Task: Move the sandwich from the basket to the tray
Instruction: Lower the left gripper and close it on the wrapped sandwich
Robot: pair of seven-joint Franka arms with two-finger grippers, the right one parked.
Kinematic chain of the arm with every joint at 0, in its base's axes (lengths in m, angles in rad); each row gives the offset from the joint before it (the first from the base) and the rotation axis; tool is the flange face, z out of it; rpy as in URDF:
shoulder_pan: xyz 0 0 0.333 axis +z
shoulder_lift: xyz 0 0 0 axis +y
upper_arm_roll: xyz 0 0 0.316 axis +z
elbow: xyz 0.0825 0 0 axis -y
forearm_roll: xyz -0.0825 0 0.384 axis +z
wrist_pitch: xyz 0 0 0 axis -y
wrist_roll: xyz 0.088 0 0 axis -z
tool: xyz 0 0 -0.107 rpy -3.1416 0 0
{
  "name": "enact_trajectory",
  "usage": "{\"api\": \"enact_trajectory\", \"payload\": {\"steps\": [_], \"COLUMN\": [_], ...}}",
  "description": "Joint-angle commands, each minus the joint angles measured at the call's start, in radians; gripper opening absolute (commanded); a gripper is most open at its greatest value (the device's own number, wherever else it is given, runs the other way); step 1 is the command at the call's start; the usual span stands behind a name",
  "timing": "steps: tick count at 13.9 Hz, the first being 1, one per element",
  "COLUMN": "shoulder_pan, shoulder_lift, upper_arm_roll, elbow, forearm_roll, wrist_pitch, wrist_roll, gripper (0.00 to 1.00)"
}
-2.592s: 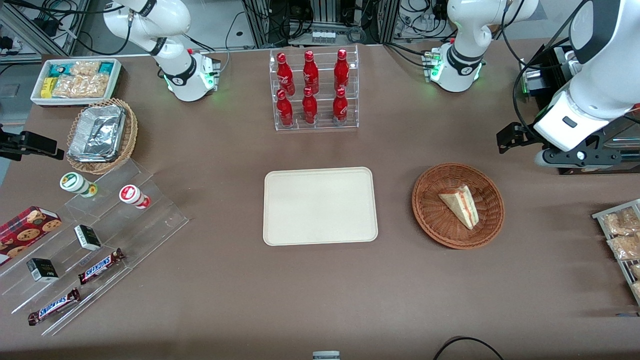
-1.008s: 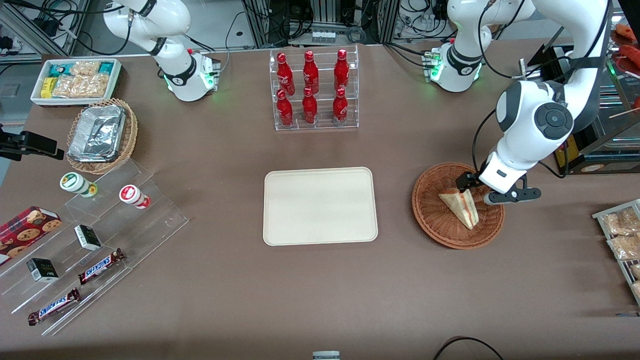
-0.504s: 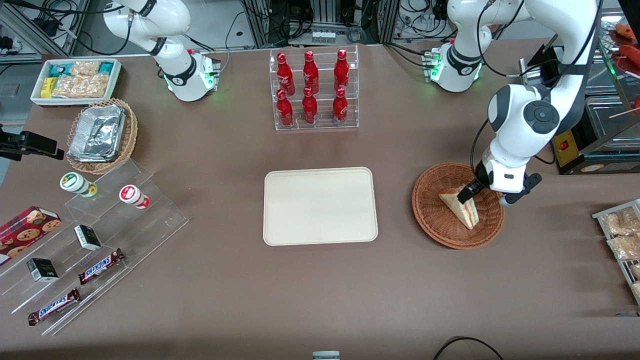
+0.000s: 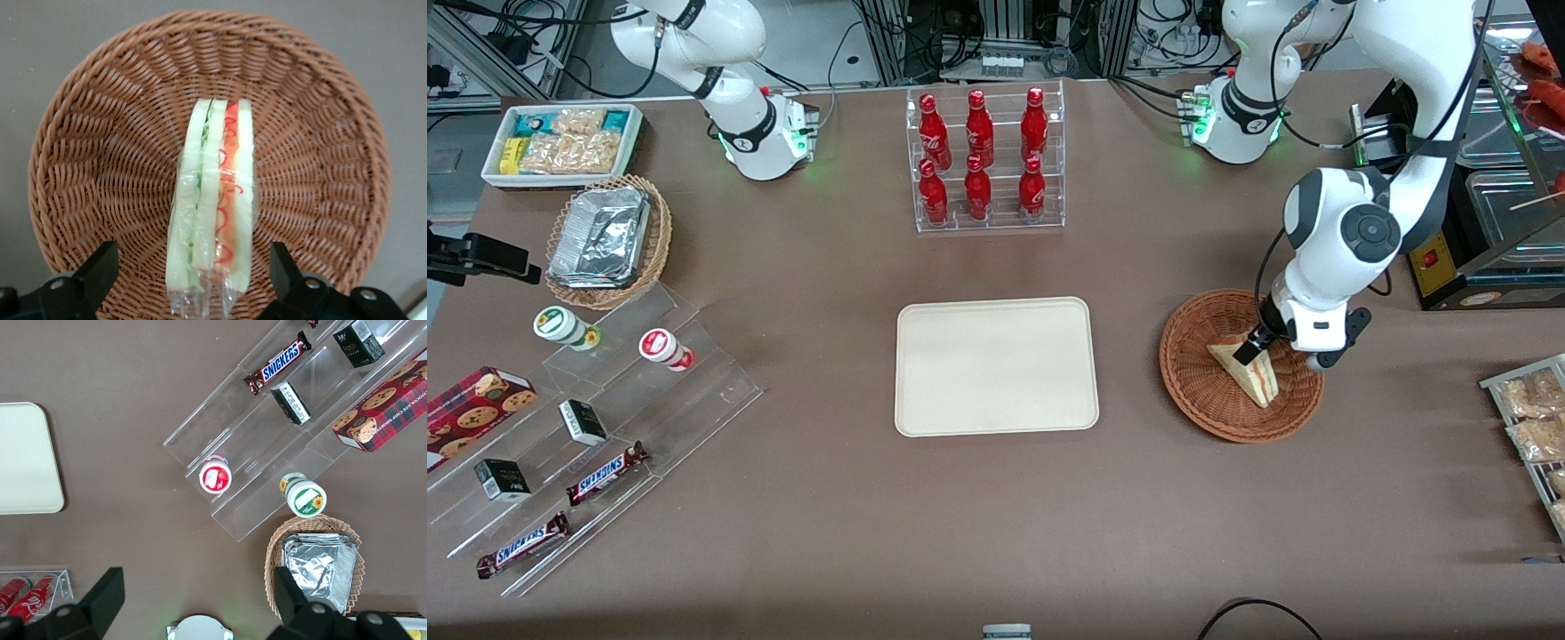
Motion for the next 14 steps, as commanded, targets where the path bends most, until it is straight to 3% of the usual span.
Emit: {"api": "enact_trajectory", "payload": {"steps": [1, 4, 5, 6, 7, 10, 14], "shoulder_pan": [-0.002, -0.002, -0.004, -0.007, -0.008, -0.013, -0.036], "shoulder_lift": [0.028, 0.058, 0.064, 0.065, 0.065, 0.061, 0.067], "upper_arm_roll": [-0.004, -0.006, -0.006, -0.006, -0.006, -0.006, -0.008], "elbow": [0.008, 0.018, 0.018, 0.020, 0.023, 0.080, 0.271], "forearm_roll": [0.009, 0.009, 0.009, 0.011, 0.009, 0.012, 0.012], "wrist_pitch": [0.022, 0.026, 0.038, 0.039, 0.036, -0.014, -0.270], "wrist_roll": [-0.027, -0.025, -0.028, -0.028, -0.024, -0.011, 0.012], "gripper": [1.00, 1.00, 0.82, 0.35, 0.00, 0.00, 0.00]}}
